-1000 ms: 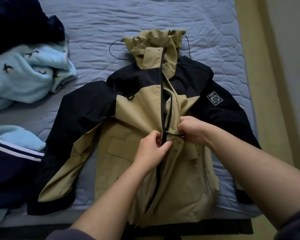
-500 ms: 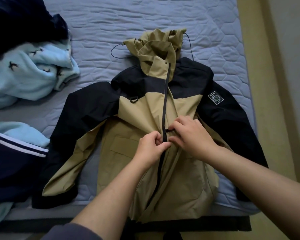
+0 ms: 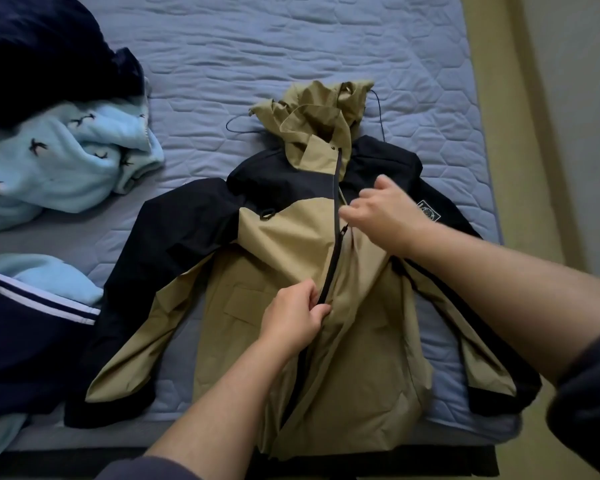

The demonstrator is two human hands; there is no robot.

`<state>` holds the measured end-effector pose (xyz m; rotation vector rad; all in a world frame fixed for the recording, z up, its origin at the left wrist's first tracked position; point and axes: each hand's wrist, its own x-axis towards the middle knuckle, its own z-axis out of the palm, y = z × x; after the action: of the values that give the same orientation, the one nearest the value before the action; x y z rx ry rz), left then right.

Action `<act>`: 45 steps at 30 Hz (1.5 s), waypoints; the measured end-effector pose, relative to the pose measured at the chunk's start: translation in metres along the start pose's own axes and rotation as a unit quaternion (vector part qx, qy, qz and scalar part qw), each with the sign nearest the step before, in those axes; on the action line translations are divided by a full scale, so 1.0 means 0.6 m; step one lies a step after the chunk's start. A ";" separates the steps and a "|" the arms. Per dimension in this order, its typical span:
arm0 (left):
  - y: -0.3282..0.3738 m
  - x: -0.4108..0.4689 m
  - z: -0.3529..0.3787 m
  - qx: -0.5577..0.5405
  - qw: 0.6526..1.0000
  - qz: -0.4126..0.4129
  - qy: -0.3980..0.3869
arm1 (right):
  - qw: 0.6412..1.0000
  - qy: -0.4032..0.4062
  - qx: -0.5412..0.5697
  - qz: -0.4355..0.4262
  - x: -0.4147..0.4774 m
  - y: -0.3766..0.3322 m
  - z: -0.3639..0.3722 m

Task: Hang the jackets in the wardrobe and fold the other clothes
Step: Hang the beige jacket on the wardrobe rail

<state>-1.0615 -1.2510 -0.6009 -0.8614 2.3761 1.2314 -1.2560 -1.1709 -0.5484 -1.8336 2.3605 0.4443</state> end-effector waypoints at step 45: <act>0.239 -0.144 -0.208 -0.635 0.754 -0.170 -0.012 | 0.741 0.059 0.508 0.436 -0.172 -0.047 -0.249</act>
<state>-1.0897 -1.2583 -0.3945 -1.4579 0.9358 2.5828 -1.1895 -1.1268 -0.3829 -0.2373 2.5151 -0.8121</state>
